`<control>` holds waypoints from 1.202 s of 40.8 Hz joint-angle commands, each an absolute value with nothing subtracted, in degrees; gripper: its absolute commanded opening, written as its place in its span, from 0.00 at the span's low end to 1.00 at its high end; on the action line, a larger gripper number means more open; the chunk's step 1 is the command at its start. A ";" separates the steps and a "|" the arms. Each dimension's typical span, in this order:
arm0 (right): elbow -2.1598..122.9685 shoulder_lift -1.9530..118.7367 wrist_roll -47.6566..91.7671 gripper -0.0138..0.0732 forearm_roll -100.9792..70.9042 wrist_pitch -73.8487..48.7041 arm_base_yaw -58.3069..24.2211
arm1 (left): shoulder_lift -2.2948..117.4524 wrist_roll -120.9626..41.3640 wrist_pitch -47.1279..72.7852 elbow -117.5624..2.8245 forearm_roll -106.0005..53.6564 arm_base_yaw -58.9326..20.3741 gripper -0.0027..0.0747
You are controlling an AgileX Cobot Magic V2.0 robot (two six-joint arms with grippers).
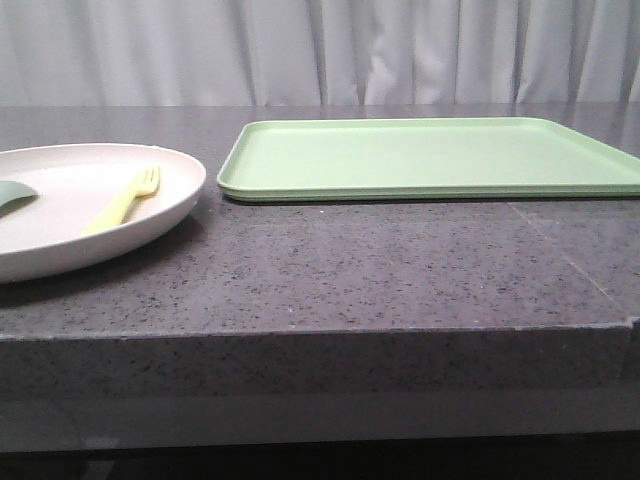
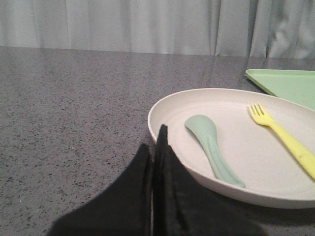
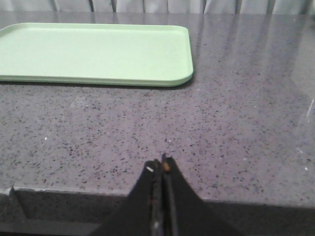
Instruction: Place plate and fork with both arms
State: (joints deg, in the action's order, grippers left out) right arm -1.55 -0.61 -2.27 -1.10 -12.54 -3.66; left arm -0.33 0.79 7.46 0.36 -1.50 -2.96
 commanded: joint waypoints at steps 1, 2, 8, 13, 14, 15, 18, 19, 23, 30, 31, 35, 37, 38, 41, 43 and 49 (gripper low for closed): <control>-1.35 -1.65 -1.86 0.08 -0.78 -7.51 -3.56 | -1.46 1.27 2.20 0.51 -1.63 -2.97 0.01; -1.35 -1.65 -1.86 0.08 -0.78 -7.51 -3.56 | -1.46 1.27 2.20 0.51 -1.63 -2.97 0.01; -1.35 -1.65 -1.86 0.08 -0.78 -7.51 -3.56 | -1.46 1.27 2.20 0.51 -1.63 -2.97 0.01; -1.35 -1.65 -1.86 0.08 -0.78 -7.51 -3.56 | -1.46 1.27 2.20 0.51 -1.63 -2.97 0.01; -1.35 -1.65 -1.86 0.08 -0.78 -7.51 -3.56 | -1.46 1.27 2.20 0.51 -1.63 -2.97 0.01; -1.35 -1.65 -1.86 0.08 -0.78 -7.51 -3.56 | -1.46 1.27 2.20 0.51 -1.63 -2.97 0.01; -1.35 -1.65 -1.86 0.08 -0.78 -7.51 -3.56 | -1.46 1.27 2.20 0.51 -1.63 -2.97 0.01; -1.35 -1.65 -1.86 0.08 -0.78 -7.51 -3.56 | -1.46 1.27 2.20 0.51 -1.63 -2.97 0.01; -1.35 -1.65 -1.86 0.08 -0.78 -7.51 -3.56 | -1.46 1.27 2.20 0.51 -1.63 -2.97 0.01; -1.35 -1.65 -1.86 0.08 -0.78 -7.51 -3.56 | -1.46 1.27 2.20 0.51 -1.63 -2.97 0.01; -1.35 -1.65 -1.86 0.08 -0.78 -7.51 -3.56 | -1.46 1.27 2.20 0.51 -1.63 -2.97 0.01; -1.35 -1.65 -1.86 0.08 -0.78 -7.51 -3.56 | -1.46 1.27 2.20 0.51 -1.63 -2.97 0.01; -1.35 -1.65 -1.86 0.08 -0.78 -7.51 -3.56 | -1.46 1.27 2.20 0.51 -1.63 -2.97 0.01; -1.35 -1.65 -1.86 0.08 -0.78 -7.51 -3.56 | -1.46 1.27 2.20 0.51 -1.63 -2.97 0.01; -1.35 -1.65 -1.86 0.08 -0.78 -6.94 -3.56 | -1.46 1.27 2.20 0.51 -1.63 -2.97 0.01; -1.35 -1.65 -1.86 0.08 -0.78 -6.50 -3.56 | -1.46 1.27 2.20 0.51 -1.63 -2.97 0.01; -1.35 -1.65 -1.86 0.08 -0.78 -4.00 -3.56 | -1.46 1.27 1.61 0.51 -1.63 -2.97 0.01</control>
State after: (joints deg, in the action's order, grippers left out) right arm -1.55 -0.61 -2.27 -1.10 -10.57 -3.66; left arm -0.33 0.79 7.36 0.36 -1.50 -2.96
